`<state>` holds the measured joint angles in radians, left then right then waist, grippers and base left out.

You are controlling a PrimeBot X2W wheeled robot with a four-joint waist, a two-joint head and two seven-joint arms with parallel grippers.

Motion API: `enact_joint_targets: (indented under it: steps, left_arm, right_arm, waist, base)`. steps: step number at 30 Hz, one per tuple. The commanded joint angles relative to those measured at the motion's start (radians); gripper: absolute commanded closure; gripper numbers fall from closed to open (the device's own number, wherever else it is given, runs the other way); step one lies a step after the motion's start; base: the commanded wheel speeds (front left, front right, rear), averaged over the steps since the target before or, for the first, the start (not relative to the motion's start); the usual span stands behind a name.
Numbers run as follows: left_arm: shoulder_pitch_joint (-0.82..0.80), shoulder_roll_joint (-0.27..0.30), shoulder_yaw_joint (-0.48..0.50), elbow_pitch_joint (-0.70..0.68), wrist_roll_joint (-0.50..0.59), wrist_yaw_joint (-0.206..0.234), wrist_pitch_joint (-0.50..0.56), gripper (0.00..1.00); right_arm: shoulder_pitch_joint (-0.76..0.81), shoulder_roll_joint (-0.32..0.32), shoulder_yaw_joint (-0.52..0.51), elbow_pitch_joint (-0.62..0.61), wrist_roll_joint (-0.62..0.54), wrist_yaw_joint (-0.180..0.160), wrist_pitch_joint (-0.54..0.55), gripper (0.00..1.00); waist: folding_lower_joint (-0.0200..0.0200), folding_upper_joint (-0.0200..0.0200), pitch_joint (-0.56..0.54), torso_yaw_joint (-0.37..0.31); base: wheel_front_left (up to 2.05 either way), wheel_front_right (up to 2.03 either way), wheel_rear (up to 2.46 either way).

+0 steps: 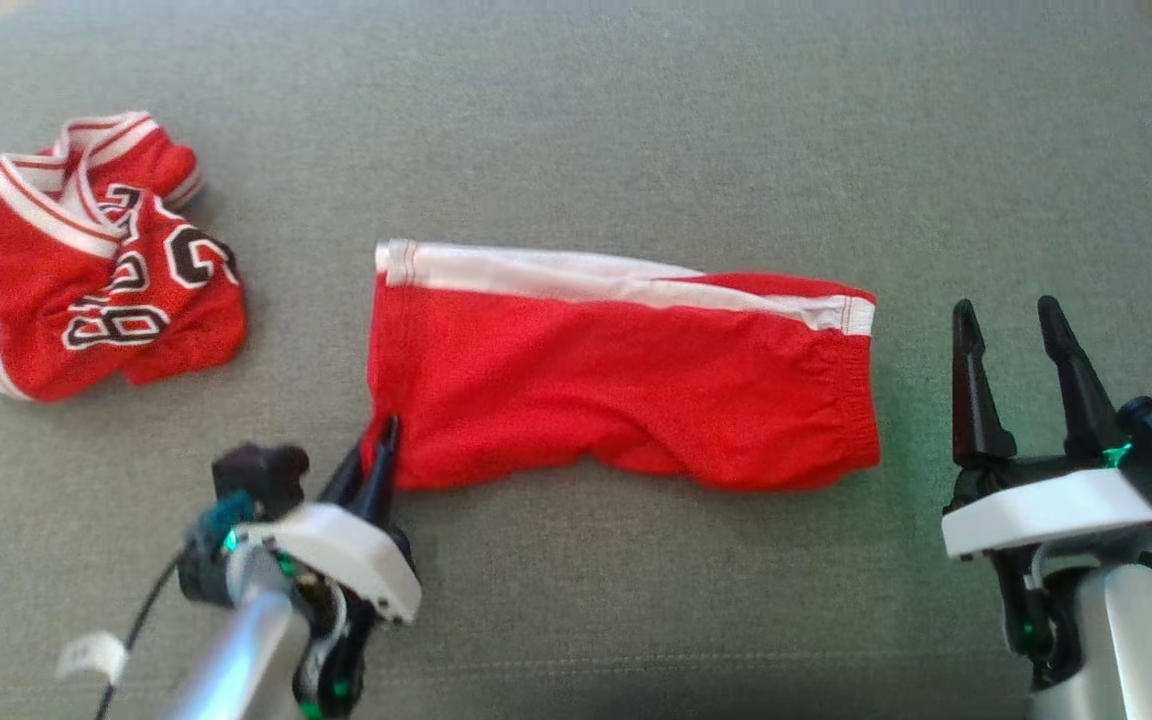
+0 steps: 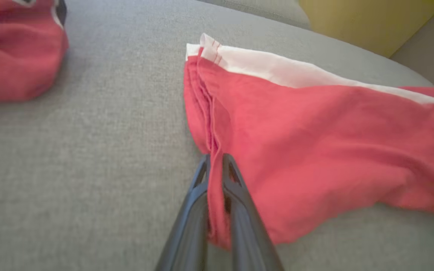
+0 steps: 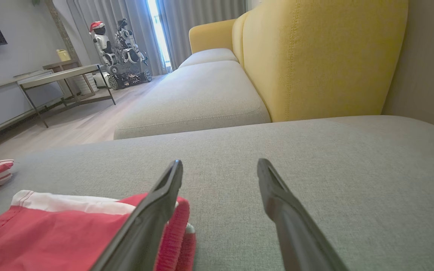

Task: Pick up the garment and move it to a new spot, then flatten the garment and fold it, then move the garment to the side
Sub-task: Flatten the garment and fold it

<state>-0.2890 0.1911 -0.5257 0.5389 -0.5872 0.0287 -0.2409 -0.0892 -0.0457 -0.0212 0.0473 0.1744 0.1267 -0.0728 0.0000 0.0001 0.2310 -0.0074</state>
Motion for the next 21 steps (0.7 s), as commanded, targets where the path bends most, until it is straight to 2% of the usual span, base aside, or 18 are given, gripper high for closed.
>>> enact_joint_targets:
  steps: [1,3,4,5,6,11,15,21]
  left_arm:
    - [0.006,0.032,0.041,-0.068,-0.009,0.02,-0.002,1.0]
    - [0.031,0.042,0.038,-0.108,-0.006,0.041,0.018,1.0]
    - [0.038,0.046,0.037,-0.128,-0.004,0.049,0.022,0.73]
    - [0.044,0.05,0.036,-0.147,0.0,0.057,0.025,0.18]
    - [0.049,0.056,0.035,-0.165,0.005,0.066,0.027,0.0]
    - [0.055,0.079,0.047,-0.24,0.036,0.102,0.012,0.0]
    - [0.049,0.105,0.078,-0.324,0.101,0.151,-0.013,0.0]
    - [0.066,0.133,0.139,-0.439,0.176,0.199,-0.02,0.0]
  right_arm:
    - [-0.002,-0.004,0.016,-0.041,-0.008,0.004,0.007,0.0]
    - [0.004,-0.004,0.018,-0.049,-0.007,0.004,0.016,0.0]
    - [0.006,-0.004,0.018,-0.051,-0.006,0.004,0.019,0.0]
    - [0.007,-0.004,0.019,-0.051,-0.005,0.004,0.023,0.0]
    - [0.008,-0.004,0.021,-0.052,-0.008,0.004,0.026,0.0]
    - [0.012,-0.004,0.027,-0.057,-0.022,0.004,0.035,0.0]
    - [0.018,-0.004,0.026,-0.063,-0.026,0.004,0.038,0.0]
    - [0.035,-0.004,0.027,-0.074,-0.04,0.004,0.049,0.0]
  waist:
    - [0.0,-0.0001,-0.011,0.012]
    - [0.0,-0.0001,-0.015,0.014]
    - [0.0,-0.0001,-0.016,0.014]
    - [0.0,-0.0001,-0.019,0.013]
    - [0.0,-0.0001,-0.021,0.011]
    - [0.0,-0.0001,-0.029,0.005]
    - [0.0,-0.0001,-0.044,0.004]
    - [0.0,-0.0001,-0.071,0.007]
  base:
    - [0.0,0.0,0.0]
    - [0.0,0.0,0.0]
    - [0.0,0.0,0.0]
    - [0.0,0.0,0.0]
    - [0.0,0.0,0.0]
    - [0.0,0.0,0.0]
    - [0.0,0.0,0.0]
    - [0.0,0.0,0.0]
